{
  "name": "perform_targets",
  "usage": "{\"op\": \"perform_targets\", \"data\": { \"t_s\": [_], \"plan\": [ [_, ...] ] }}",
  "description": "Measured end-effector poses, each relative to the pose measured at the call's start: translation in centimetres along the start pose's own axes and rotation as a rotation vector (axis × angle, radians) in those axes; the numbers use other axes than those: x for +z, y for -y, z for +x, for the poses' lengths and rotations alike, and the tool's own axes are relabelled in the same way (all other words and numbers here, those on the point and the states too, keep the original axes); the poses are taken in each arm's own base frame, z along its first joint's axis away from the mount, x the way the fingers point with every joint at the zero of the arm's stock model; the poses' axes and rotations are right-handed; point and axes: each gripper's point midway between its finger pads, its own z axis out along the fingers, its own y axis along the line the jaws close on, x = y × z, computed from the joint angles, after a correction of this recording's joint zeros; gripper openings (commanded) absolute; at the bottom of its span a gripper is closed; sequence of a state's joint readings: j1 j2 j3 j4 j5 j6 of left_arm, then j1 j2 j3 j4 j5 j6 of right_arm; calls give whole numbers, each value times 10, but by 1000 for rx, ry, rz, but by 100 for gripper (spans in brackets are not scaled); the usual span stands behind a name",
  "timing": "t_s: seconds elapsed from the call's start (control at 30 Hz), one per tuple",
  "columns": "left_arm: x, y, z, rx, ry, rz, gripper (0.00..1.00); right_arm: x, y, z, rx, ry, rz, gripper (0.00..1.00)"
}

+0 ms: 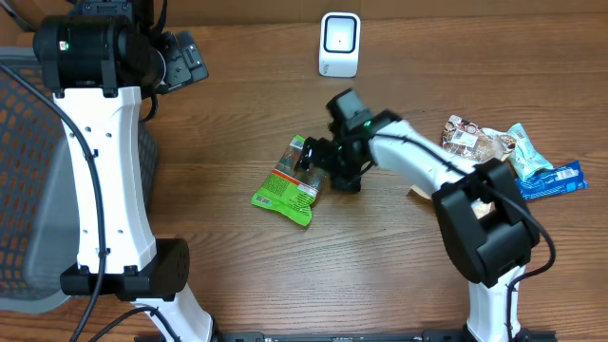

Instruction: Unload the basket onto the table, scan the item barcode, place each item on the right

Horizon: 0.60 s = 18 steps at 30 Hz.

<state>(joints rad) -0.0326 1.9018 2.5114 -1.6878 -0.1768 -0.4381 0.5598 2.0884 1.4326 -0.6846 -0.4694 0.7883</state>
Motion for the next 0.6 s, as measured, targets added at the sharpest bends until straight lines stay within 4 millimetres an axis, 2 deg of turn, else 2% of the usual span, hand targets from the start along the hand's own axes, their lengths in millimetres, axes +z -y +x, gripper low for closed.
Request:
{"op": "perform_targets", "data": {
  "t_s": [0.07, 0.1, 0.13, 0.2, 0.33, 0.4, 0.47, 0.6],
  "plan": [
    [0, 0, 0, 0, 1, 0, 100, 7, -1, 8, 21, 18, 25, 79],
    [0, 0, 0, 0, 1, 0, 100, 10, -2, 10, 28, 33, 42, 69],
    [0, 0, 0, 0, 0, 0, 100, 12, -1, 10, 33, 54, 59, 53],
    [0, 0, 0, 0, 1, 0, 100, 15, 0, 9, 24, 89, 84, 46],
    [0, 0, 0, 0, 1, 0, 100, 12, 1, 1, -74, 107, 82, 46],
    [0, 0, 0, 0, 1, 0, 100, 3, 8, -12, -181, 97, 64, 48],
    [0, 0, 0, 0, 0, 0, 100, -11, 19, -27, -291, 84, 43, 58],
    [0, 0, 0, 0, 0, 0, 100, -35, 34, -51, -429, 85, -15, 68]
  ]
}}
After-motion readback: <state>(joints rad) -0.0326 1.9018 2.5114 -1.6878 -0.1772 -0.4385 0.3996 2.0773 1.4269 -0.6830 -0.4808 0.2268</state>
